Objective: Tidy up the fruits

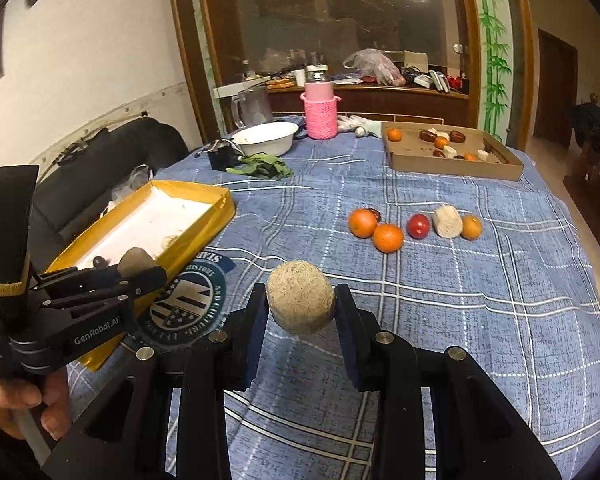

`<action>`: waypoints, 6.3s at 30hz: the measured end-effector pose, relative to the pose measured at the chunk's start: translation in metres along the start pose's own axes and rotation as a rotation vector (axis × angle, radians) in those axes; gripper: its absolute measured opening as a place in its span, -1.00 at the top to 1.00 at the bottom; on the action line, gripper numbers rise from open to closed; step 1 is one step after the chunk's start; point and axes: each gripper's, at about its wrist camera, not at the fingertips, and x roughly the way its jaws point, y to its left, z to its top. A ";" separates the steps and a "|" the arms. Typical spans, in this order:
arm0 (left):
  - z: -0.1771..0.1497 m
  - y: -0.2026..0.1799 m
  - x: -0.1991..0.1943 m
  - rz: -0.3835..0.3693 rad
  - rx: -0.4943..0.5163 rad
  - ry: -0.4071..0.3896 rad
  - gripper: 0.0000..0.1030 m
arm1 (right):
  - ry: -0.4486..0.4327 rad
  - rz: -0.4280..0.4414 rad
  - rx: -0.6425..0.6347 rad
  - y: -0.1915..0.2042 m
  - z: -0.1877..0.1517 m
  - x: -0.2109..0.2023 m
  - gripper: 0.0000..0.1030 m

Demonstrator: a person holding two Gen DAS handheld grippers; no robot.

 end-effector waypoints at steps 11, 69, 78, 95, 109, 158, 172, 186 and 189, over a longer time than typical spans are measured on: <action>0.002 0.042 0.001 0.056 -0.070 -0.002 0.32 | -0.001 0.068 -0.057 0.036 0.019 0.018 0.38; 0.003 0.185 0.033 0.300 -0.276 0.068 0.32 | 0.180 0.321 -0.272 0.181 0.012 0.114 0.39; 0.002 0.188 0.039 0.301 -0.289 0.087 0.32 | 0.204 0.316 -0.281 0.184 0.009 0.121 0.39; 0.001 0.201 0.039 0.329 -0.343 0.105 -0.27 | 0.224 0.327 -0.299 0.185 0.004 0.123 0.24; 0.006 0.186 0.012 0.289 -0.446 0.020 -0.66 | 0.056 0.172 -0.092 0.077 0.013 0.065 -0.56; 0.043 -0.152 0.131 -0.092 0.210 0.097 0.31 | 0.094 -0.155 0.236 -0.158 0.010 0.083 0.36; 0.012 -0.128 0.070 -0.102 0.188 0.033 0.31 | 0.067 -0.190 0.227 -0.120 -0.008 0.045 0.36; -0.013 -0.105 0.050 -0.068 0.162 -0.004 0.31 | 0.027 -0.156 0.229 -0.083 -0.028 0.034 0.36; -0.013 -0.101 0.050 -0.064 0.148 -0.009 0.31 | 0.018 -0.157 0.225 -0.081 -0.029 0.035 0.36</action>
